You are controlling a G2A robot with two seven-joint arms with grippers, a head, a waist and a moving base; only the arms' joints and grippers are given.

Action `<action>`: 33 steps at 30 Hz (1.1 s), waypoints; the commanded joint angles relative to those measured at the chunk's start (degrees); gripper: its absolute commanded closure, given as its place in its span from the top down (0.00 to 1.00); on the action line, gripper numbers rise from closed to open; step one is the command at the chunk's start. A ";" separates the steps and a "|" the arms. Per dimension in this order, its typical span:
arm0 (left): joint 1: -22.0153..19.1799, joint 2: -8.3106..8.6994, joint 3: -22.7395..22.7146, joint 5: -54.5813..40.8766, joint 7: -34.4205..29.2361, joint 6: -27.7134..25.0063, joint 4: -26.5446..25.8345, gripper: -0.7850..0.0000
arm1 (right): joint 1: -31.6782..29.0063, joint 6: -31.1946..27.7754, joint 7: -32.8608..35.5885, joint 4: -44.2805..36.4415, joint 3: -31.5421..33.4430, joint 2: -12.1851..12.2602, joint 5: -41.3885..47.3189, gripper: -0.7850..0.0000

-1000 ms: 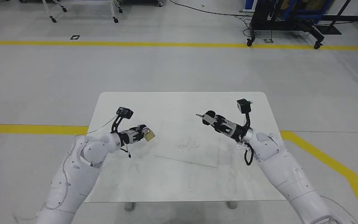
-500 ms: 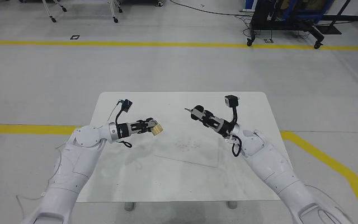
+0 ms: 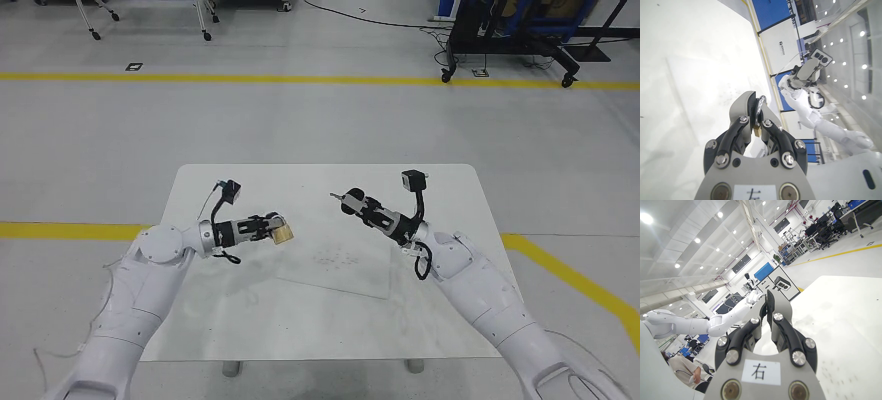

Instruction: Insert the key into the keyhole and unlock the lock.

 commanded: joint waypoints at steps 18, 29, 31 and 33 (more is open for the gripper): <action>-16.39 -6.21 12.80 -14.38 -13.07 25.82 19.27 0.00 | -3.82 -0.27 -9.00 -2.24 0.97 -1.49 -3.83 0.00; -14.12 -6.22 12.31 -15.85 -10.21 26.03 18.22 0.00 | -3.96 0.38 -8.78 -2.59 0.82 -1.52 -4.48 0.00; -13.14 -6.44 12.52 -17.04 -10.04 26.97 17.59 0.00 | -4.23 1.62 -8.75 -4.10 0.67 -1.62 -7.45 0.00; -13.00 -6.90 13.21 -17.60 -8.80 28.24 17.34 0.00 | -4.73 1.39 -9.47 -5.39 0.95 -1.62 -11.75 0.00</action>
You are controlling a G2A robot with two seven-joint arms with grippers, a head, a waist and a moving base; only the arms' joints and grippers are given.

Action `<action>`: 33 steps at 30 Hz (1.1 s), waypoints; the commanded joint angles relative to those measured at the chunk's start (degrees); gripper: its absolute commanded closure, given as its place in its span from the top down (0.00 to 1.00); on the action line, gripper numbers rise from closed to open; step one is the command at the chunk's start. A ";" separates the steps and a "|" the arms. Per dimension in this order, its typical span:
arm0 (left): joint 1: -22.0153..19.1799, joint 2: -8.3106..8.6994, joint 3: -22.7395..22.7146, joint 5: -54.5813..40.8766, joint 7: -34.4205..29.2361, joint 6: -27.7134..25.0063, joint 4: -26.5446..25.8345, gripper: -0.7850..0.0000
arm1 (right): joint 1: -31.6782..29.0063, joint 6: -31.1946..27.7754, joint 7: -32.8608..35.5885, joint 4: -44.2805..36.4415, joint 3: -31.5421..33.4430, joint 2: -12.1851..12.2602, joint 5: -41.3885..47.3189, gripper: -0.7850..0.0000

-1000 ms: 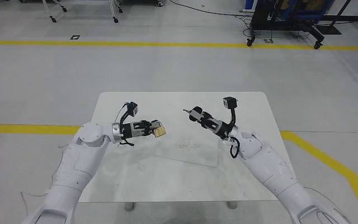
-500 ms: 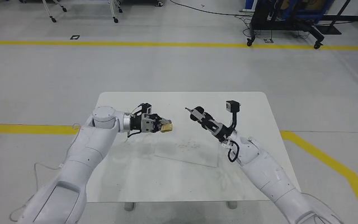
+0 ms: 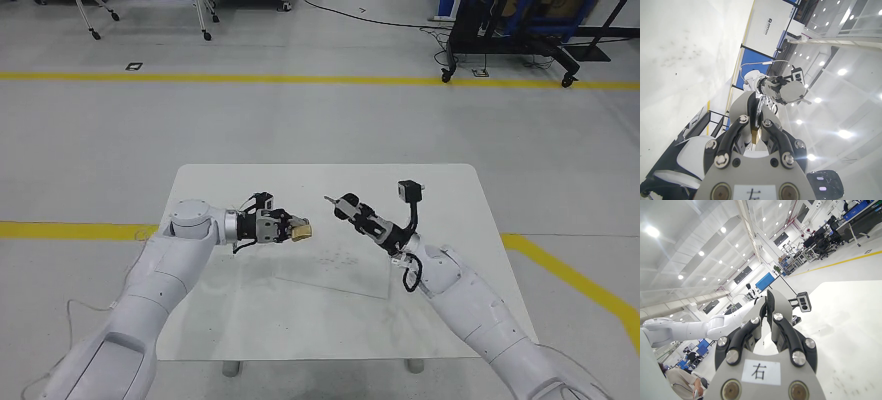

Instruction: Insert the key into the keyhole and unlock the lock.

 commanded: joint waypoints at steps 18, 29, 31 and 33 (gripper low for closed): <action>-5.83 -2.75 4.09 1.78 7.15 4.49 2.06 0.00 | -10.94 9.13 -10.80 -16.59 8.65 2.03 -36.41 0.00; -5.83 -2.75 4.09 1.78 7.15 4.49 2.06 0.00 | -8.35 8.05 -9.57 -19.21 9.60 2.51 -50.88 0.00; -5.26 -2.68 4.33 3.75 11.24 4.95 1.20 0.00 | -8.32 8.32 -11.48 -21.19 10.17 2.82 -59.33 0.00; -4.86 -2.67 4.62 5.57 14.97 6.10 -0.29 0.00 | -8.66 9.39 -13.64 -22.71 10.89 3.27 -69.26 0.00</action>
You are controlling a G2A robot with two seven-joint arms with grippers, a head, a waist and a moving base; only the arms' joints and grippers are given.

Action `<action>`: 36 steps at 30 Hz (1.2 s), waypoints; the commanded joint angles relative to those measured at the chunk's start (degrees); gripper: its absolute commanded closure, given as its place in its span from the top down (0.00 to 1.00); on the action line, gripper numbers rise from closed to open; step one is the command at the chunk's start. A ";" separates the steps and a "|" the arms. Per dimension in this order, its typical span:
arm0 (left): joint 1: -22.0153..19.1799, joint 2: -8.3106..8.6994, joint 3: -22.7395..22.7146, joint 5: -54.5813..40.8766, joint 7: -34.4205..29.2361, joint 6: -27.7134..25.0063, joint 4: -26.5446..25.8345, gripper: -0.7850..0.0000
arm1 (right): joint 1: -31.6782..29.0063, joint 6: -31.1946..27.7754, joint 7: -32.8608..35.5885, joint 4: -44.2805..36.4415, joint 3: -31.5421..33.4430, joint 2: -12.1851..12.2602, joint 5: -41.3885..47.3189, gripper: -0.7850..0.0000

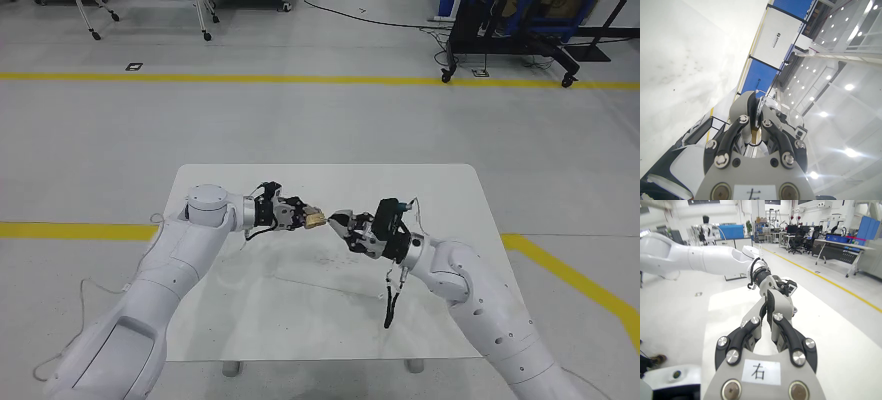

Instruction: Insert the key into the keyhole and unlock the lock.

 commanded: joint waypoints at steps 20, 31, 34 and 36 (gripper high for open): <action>3.24 0.25 -2.16 -1.29 2.82 1.80 -5.11 0.00 | -8.64 16.66 -6.62 -11.12 -2.02 2.30 -51.18 0.00; 3.16 0.07 -1.70 0.54 3.83 2.75 -5.48 0.00 | -7.47 17.69 1.34 -13.11 -6.23 1.59 -57.93 0.00; 3.05 0.06 -1.74 0.83 3.76 2.75 -5.38 0.00 | -7.07 17.77 2.83 -13.10 -6.75 1.39 -58.45 0.00; 2.97 0.06 -1.82 0.93 3.48 2.66 -5.28 0.00 | -6.88 18.09 3.68 -12.95 -6.90 1.26 -58.49 0.00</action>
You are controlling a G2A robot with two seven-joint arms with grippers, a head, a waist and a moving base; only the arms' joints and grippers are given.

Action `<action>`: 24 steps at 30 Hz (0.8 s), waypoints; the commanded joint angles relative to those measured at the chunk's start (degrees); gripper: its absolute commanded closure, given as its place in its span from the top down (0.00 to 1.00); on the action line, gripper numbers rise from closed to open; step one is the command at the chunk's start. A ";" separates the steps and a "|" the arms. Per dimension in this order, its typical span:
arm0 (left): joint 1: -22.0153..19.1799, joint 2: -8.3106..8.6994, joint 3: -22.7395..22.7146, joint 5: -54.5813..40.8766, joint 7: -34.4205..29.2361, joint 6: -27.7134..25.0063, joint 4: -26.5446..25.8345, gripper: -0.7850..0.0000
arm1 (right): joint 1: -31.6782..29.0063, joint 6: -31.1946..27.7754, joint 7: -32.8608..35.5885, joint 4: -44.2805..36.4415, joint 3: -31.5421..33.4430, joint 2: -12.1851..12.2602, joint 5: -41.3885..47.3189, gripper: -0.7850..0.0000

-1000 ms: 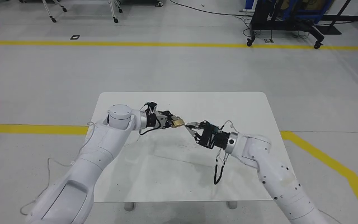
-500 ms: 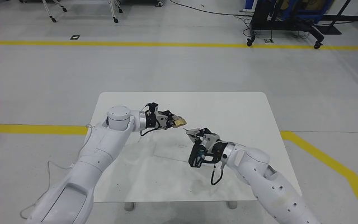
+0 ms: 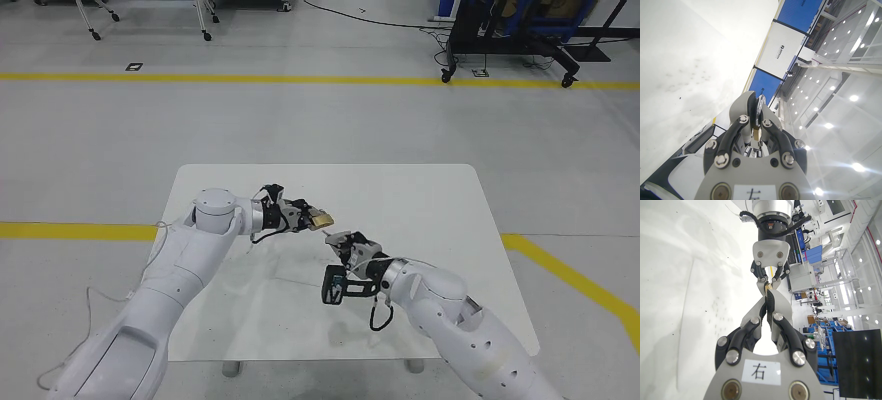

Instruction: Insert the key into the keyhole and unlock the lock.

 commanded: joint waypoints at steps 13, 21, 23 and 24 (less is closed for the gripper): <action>-0.47 -0.26 0.35 1.26 -0.52 0.22 0.72 0.00 | 1.35 -0.02 3.68 1.31 -1.41 -0.79 -0.76 0.00; -0.81 -0.54 0.73 1.72 -0.86 0.29 1.29 0.00 | 2.30 0.33 5.32 1.64 -2.47 -1.36 -1.17 0.00; -0.87 -0.60 0.77 1.72 -0.92 0.36 1.46 0.00 | 2.30 0.48 5.56 1.65 -2.46 -1.44 -1.18 0.00; -0.91 -0.63 0.79 1.75 -0.95 0.38 1.51 0.00 | 2.29 0.52 5.76 1.67 -2.45 -1.47 -1.30 0.00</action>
